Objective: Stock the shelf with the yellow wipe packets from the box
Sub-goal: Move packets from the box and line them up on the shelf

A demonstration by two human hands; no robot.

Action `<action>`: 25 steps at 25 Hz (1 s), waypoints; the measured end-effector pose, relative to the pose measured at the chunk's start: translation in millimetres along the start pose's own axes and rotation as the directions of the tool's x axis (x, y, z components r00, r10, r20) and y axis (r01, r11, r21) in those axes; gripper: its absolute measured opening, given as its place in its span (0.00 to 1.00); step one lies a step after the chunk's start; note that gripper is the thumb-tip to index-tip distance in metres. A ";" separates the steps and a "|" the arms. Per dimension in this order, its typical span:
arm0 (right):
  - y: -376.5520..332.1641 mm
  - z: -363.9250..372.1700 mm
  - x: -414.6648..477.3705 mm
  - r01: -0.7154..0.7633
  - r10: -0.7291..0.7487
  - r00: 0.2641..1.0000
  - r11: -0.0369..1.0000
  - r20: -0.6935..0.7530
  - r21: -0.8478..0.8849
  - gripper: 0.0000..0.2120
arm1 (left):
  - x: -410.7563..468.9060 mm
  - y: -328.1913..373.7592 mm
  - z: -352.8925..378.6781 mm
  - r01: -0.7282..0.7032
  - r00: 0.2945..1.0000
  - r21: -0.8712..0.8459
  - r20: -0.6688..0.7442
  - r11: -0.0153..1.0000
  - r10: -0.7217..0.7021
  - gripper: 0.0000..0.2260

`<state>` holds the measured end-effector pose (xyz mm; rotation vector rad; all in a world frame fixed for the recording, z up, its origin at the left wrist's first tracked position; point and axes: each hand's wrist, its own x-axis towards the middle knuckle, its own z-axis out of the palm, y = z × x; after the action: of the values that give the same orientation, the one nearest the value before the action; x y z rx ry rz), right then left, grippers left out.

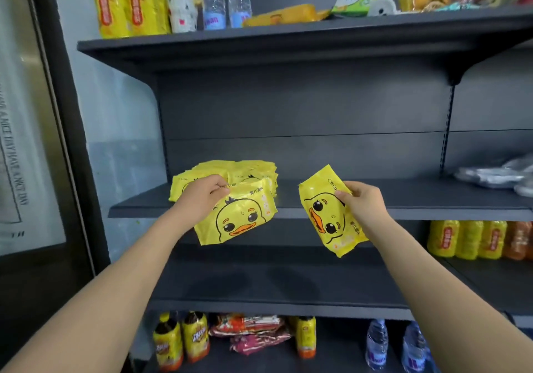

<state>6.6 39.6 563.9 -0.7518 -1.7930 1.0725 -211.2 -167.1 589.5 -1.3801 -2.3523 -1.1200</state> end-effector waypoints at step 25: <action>15.5 150.5 191.2 0.071 -0.080 0.996 0.963 -0.025 -0.259 0.13 | 240.7 -121.1 103.6 -0.224 0.939 0.032 0.275 0.974 0.207 0.07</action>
<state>-209.3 150.3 588.1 -0.8444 -1.9374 0.7785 -420.8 31.1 577.3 -1.8171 -2.3109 -0.8356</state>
